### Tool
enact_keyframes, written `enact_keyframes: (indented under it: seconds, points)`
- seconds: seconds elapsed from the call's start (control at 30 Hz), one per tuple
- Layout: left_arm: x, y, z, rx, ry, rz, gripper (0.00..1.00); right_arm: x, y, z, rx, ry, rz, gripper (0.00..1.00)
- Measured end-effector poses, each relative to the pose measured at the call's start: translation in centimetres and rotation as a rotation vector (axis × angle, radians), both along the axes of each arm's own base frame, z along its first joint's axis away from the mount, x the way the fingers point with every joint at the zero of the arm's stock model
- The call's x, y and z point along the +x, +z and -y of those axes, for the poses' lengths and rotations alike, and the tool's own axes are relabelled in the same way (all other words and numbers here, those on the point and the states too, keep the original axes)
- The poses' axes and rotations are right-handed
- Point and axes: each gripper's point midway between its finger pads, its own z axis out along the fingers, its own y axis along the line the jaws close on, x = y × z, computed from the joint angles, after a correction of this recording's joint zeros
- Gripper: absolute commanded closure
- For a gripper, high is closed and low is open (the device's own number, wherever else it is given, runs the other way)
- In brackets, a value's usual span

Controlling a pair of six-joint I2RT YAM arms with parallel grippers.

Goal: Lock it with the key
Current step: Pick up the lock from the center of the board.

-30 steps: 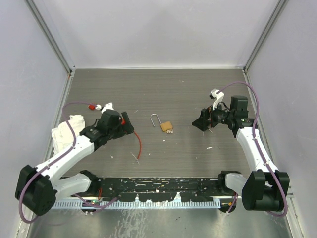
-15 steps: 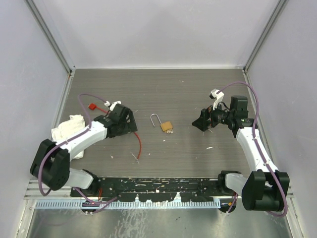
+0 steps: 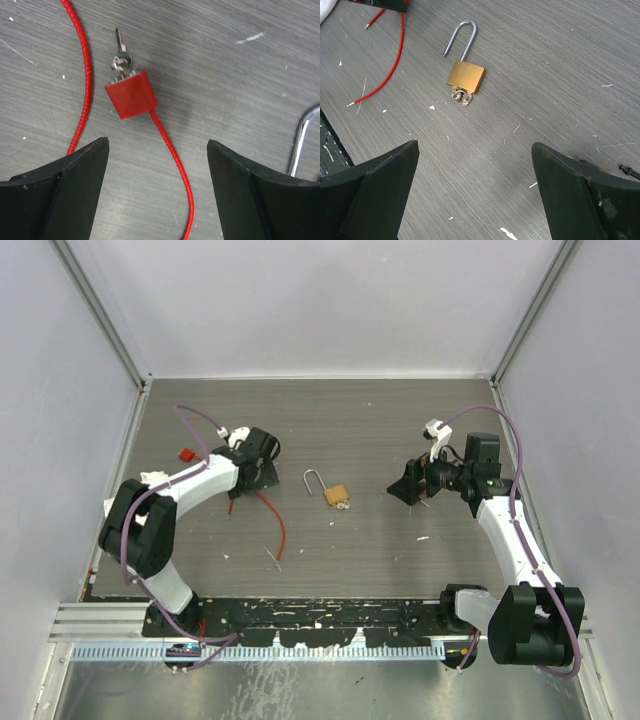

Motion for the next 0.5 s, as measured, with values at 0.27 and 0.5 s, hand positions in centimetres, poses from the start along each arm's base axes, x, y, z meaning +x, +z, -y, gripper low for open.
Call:
enact_keyframes:
  seconds: [0.27,0.5]
  points:
    - [1.1,-1.4,-1.6,0.012,0.074,-0.027,0.28,0.0,0.0,0.0,0.001,0.001,0.0,0.0]
    - [2.4,-1.7,-2.8,-0.022,0.133,-0.013,0.34,0.0,0.0,0.0,0.001,0.001,-0.001,0.0]
